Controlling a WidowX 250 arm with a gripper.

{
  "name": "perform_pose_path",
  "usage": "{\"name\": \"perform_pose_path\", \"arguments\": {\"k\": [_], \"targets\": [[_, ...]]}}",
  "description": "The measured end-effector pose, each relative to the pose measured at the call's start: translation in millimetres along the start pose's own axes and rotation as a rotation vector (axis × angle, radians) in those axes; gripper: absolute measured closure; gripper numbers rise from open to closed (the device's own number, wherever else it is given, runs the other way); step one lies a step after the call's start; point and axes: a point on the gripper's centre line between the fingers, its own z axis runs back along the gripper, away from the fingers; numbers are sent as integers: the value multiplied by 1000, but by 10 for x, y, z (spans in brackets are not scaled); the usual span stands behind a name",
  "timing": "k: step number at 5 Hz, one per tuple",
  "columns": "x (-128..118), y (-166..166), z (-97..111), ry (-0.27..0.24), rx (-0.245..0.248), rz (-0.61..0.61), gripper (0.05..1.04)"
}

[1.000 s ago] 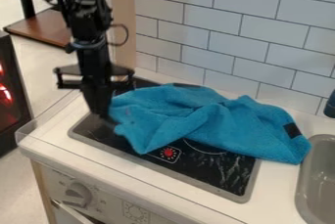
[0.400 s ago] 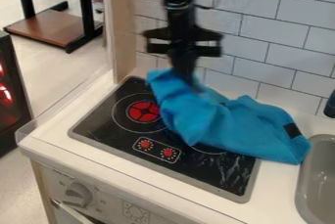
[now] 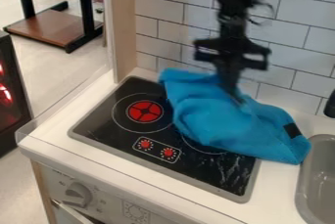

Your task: Fold the cloth from left to right

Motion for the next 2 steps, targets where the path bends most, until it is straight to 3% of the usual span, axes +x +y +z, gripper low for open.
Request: {"name": "perform_pose_path", "arguments": {"k": [2], "targets": [[17, -141, -441, 51, 72, -83, 1034]]}}
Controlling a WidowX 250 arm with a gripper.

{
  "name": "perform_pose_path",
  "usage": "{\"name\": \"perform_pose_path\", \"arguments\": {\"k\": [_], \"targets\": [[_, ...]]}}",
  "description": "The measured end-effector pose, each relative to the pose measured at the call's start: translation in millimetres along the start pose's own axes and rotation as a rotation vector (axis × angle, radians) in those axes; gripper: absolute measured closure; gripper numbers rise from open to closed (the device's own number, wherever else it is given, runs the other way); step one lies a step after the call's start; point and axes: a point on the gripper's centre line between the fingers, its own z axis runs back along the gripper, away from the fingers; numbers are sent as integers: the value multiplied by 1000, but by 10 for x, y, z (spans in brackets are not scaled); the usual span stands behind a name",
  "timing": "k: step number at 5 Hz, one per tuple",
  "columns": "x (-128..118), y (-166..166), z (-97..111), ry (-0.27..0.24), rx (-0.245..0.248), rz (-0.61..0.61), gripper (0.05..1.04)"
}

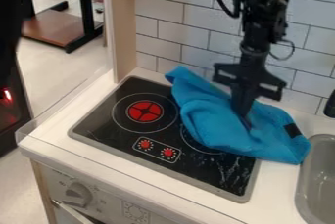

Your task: Fold the cloth from left to right

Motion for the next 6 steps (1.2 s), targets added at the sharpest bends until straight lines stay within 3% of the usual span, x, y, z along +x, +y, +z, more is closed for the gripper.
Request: {"name": "perform_pose_path", "arguments": {"k": [1, 2, 3, 6], "targets": [[-51, -33, -137, 28, 20, -16, 1034], [-54, -25, -133, 35, 25, -22, 1012], [-64, -22, -117, 49, 28, -34, 859], [-85, -12, -28, 46, 26, -69, 91]]}}
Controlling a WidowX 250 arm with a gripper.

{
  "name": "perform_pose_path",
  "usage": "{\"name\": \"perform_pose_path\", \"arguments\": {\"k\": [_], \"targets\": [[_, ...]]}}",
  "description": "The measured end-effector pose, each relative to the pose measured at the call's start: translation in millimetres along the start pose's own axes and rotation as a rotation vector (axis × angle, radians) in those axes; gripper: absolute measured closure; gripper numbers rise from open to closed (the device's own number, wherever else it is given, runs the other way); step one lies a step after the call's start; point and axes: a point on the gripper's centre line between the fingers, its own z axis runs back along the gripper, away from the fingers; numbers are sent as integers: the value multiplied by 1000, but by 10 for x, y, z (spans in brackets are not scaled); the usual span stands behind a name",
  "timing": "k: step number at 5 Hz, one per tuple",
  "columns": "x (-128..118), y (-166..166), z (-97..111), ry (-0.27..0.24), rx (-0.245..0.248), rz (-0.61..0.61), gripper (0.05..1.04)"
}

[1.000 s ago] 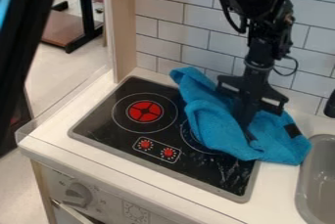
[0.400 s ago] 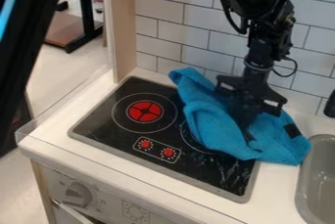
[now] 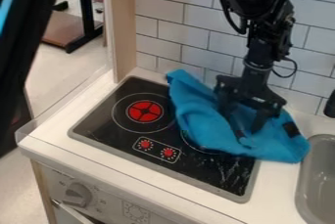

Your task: Fold the cloth from left to right

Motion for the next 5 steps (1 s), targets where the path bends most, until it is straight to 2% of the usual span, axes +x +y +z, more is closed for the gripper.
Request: {"name": "perform_pose_path", "arguments": {"k": [2, 4, 5], "targets": [[-9, 16, 293, -43, -17, -38, 84], [-99, 178, 840, -129, 37, -52, 84], [-98, 188, 863, -133, 38, -50, 84]]}}
